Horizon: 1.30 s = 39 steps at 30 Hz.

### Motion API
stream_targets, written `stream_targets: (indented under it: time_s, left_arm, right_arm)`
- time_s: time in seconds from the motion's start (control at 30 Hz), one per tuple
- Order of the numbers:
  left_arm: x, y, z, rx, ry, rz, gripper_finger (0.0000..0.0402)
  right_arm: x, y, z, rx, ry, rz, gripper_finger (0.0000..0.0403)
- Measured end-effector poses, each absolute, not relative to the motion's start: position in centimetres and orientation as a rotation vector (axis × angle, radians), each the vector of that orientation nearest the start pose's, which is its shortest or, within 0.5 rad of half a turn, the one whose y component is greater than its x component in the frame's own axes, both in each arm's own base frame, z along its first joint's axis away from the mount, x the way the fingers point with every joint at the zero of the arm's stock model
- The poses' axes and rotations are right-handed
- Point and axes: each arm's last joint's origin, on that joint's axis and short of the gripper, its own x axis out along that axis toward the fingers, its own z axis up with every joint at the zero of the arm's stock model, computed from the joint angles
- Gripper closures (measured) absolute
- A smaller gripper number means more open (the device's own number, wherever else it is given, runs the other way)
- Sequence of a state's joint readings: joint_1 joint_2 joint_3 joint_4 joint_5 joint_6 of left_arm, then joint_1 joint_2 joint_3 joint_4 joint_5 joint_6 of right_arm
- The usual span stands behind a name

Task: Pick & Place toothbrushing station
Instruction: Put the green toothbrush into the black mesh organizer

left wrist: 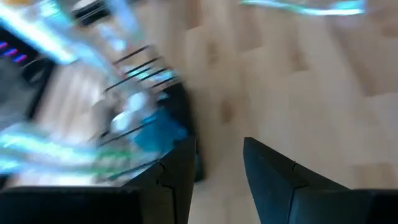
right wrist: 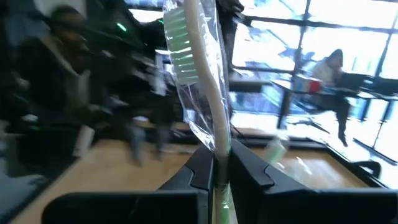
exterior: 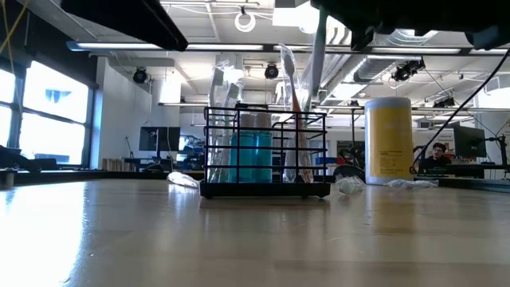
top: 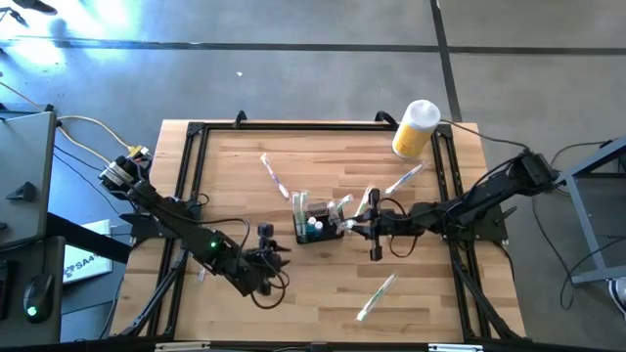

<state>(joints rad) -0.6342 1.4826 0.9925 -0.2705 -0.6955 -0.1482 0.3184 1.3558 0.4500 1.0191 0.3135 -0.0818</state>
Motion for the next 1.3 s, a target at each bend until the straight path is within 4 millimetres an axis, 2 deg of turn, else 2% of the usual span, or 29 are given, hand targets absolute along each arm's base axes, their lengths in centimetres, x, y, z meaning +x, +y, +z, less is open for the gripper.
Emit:
stream_targets:
  time_s: [0.13, 0.27, 0.57, 0.83, 1.0, 1.3]
  left_arm:
    - [26.2, -17.3, 24.4, 0.324, 0.525, -0.045, 0.0272]
    - [26.4, -17.6, 24.4, 0.332, 0.47, -0.105, 0.0272]
    - [26.3, -17.5, 23.5, 0.331, 0.469, -0.106, 0.0272]
    - [27.0, -16.7, 23.4, 0.297, 0.486, -0.139, 0.0272]
    - [27.9, -15.9, 23.0, 0.245, 0.504, -0.174, 0.0272]
    - [29.6, -15.3, 20.9, 0.225, 0.546, -0.198, 0.0272]
  right_arm:
    - [25.2, 6.8, 20.9, -0.042, -0.089, -0.086, 0.0382]
    - [25.8, 6.6, 19.9, -0.041, -0.086, -0.104, 0.0382]
    - [26.8, 6.4, 17.7, 0.034, -0.051, -0.134, 0.0382]
    - [27.4, 6.1, 16.0, 0.09, -0.036, -0.159, 0.0382]
    - [27.6, 5.7, 15.5, 0.112, -0.009, -0.172, 0.0382]
    - [27.6, 5.2, 14.6, 0.125, 0.081, -0.195, 0.0382]
